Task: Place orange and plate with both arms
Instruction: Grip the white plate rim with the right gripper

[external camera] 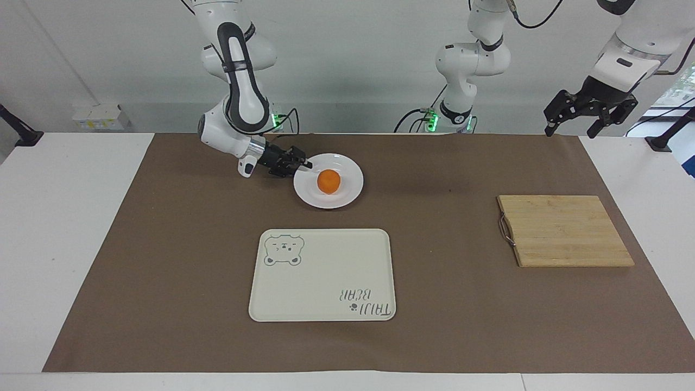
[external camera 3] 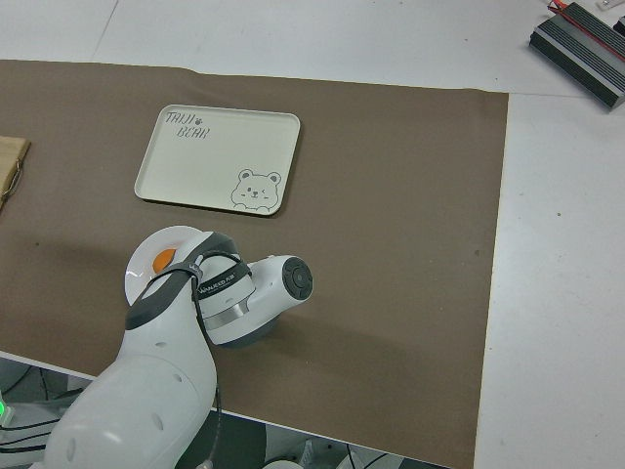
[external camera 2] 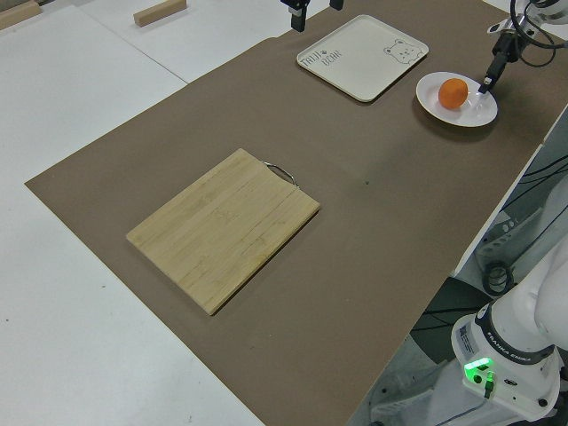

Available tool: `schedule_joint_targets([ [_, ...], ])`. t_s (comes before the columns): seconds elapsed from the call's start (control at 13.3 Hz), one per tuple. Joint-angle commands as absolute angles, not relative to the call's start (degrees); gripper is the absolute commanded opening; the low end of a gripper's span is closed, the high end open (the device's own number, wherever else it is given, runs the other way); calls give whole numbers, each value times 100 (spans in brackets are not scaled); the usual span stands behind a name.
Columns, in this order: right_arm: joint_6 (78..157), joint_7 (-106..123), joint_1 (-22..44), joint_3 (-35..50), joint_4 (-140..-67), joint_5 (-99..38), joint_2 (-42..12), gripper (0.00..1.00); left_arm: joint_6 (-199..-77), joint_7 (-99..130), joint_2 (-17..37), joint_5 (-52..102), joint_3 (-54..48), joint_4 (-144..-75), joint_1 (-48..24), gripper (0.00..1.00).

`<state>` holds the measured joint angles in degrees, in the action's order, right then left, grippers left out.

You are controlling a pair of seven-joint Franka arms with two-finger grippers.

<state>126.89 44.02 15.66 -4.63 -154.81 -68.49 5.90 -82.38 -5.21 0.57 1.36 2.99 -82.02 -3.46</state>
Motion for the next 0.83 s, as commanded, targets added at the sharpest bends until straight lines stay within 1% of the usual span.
schedule_joint_targets([
  [0.0,12797,4342,1591,-457,-15539,-7040,607,0,-8183,-554,-62,62,255,-8314,-299,100],
  [0.53,12648,4272,1582,-448,-15381,-7075,510,0,-8183,-554,-62,61,255,-8306,-290,100],
  [0.75,12490,4053,1591,-431,-15293,-7584,510,0,-8183,-554,-62,62,255,-8306,-290,100],
])
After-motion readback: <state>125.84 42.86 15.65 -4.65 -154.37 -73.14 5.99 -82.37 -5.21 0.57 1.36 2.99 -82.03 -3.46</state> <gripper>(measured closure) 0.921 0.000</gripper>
